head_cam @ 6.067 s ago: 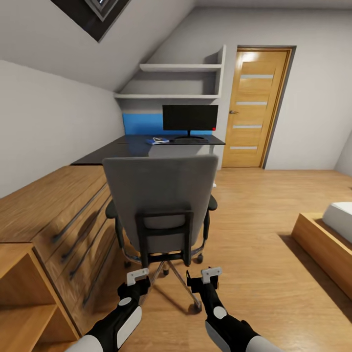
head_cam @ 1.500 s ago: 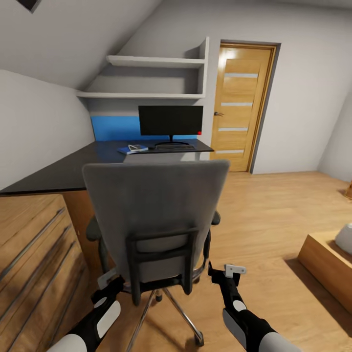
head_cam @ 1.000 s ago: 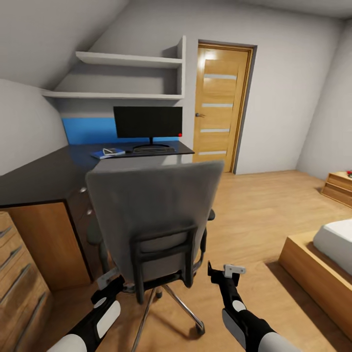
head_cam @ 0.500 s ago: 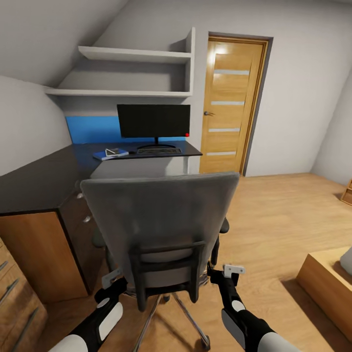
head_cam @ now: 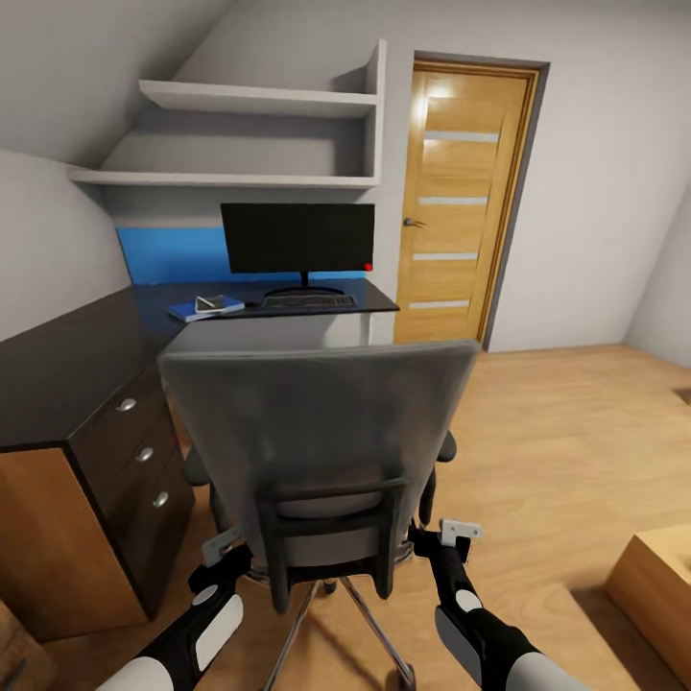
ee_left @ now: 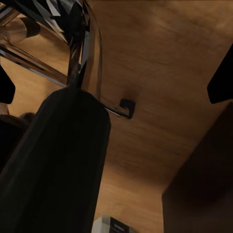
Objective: In the bedroom, organize the workspace by keeping the computer under the desk, ensuring the monitor is on the desk, placing the keyboard on the desk next to the monitor, placing the mouse on the desk next to the keyboard, moving the folder from the swivel chair onto the desk next to the mouse, stacking the notebook on top of the folder with the pen on top of the notebook, and positioning the swivel chair next to the desk.
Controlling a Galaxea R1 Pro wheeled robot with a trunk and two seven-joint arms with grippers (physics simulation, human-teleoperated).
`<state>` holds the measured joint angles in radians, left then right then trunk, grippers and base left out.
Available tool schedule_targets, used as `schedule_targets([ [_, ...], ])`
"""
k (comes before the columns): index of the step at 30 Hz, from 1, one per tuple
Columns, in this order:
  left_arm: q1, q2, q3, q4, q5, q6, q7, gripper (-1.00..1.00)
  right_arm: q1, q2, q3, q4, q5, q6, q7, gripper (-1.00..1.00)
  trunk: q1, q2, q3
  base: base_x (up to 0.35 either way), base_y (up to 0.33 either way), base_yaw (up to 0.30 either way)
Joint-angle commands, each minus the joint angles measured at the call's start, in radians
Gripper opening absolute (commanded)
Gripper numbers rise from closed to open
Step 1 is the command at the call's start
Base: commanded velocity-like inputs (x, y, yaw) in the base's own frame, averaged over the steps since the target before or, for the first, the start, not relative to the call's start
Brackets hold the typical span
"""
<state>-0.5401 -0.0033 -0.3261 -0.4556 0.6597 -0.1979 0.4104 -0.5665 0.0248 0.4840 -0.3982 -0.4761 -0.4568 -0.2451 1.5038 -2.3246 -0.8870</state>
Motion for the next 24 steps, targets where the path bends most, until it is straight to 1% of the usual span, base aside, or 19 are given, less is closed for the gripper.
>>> schedule_targets([
  [1, -0.001, 0.0, -0.013, 0.0, 0.008, -0.005, 0.004, 1.0, -0.002, 0.001, 0.015, -0.001, 0.005, 0.0, -0.002, 1.0, 0.0, 0.0, -0.001, 0.322, -0.003, 0.104],
  [11, -0.001, 0.0, -0.013, 0.0, 0.006, -0.006, 0.004, 1.0, -0.001, 0.001, 0.015, -0.002, 0.005, 0.0, -0.002, 1.0, 0.0, 0.0, -0.012, 0.322, -0.001, 0.144],
  [24, -0.001, 0.0, -0.014, 0.0, 0.006, -0.005, 0.004, 1.0, -0.002, -0.001, 0.014, -0.002, 0.005, -0.001, 0.0, 1.0, 0.0, 0.0, -0.013, 0.322, -0.104, 0.012],
])
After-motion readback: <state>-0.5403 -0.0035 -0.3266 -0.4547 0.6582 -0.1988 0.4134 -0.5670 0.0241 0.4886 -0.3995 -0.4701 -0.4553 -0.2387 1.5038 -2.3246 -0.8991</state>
